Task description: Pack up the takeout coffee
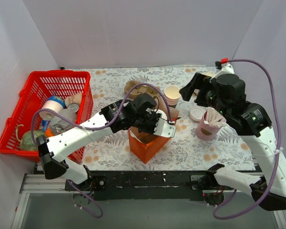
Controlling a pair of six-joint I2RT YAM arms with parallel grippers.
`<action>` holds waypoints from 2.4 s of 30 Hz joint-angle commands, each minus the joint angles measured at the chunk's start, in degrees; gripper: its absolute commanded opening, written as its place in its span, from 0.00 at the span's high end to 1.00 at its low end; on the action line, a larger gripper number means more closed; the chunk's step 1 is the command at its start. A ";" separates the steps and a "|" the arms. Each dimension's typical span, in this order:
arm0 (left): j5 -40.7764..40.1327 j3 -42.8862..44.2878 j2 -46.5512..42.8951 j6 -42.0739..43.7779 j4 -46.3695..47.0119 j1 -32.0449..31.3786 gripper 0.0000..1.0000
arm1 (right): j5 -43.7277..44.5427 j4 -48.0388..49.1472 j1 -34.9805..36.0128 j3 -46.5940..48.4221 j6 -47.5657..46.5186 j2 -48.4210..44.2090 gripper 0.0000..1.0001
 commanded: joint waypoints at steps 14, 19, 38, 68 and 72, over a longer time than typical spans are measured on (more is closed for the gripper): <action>11.22 2.78 6.29 2.45 -2.34 6.14 1.00 | 14.28 -5.51 -0.20 0.08 -3.45 -7.77 0.02; 11.84 3.14 7.44 3.15 -2.95 6.50 1.00 | 12.08 -4.81 -0.20 -2.02 -2.84 -8.56 0.02; 15.01 10.96 12.80 4.82 -7.44 7.20 1.00 | -11.91 13.20 -0.20 -12.31 -16.73 -10.51 0.02; 15.54 15.26 13.85 2.63 -5.50 9.66 1.00 | -13.42 -13.51 -0.29 -8.44 -19.79 -10.94 0.21; 16.06 17.46 14.73 3.42 -6.20 9.57 1.00 | -14.03 -12.28 -0.29 -9.85 -22.87 -12.26 0.23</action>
